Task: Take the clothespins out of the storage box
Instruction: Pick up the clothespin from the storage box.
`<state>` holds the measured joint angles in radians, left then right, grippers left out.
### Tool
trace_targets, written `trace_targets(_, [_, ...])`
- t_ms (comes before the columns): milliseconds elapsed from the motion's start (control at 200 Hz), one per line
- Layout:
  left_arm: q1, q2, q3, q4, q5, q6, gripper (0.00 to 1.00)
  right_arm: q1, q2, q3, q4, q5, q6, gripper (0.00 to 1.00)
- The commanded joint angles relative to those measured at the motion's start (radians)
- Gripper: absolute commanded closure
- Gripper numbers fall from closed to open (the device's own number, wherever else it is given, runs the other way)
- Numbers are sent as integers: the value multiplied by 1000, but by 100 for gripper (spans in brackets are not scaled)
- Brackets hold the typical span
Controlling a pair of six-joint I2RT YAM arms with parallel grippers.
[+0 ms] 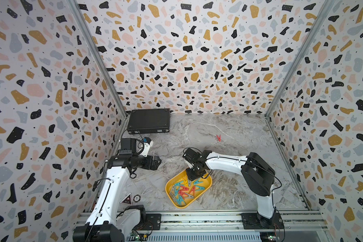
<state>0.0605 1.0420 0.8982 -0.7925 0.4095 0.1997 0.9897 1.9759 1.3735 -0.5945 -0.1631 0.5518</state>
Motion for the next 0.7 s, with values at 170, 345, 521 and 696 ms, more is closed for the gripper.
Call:
trace_targets(170, [-4, -16, -12, 9, 2, 21, 0, 7, -2, 23, -26, 12, 5, 70])
trace_targets(345, [-4, -14, -13, 9, 0, 21, 0, 8, -2, 29, -29, 15, 3, 73])
trace_targets(521, [-4, -14, -13, 7, -1, 22, 0, 7, -3, 31, -33, 20, 0, 77])
trace_targets(696, [-4, -11, -12, 7, -1, 22, 0, 7, -10, 32, -30, 23, -6, 82])
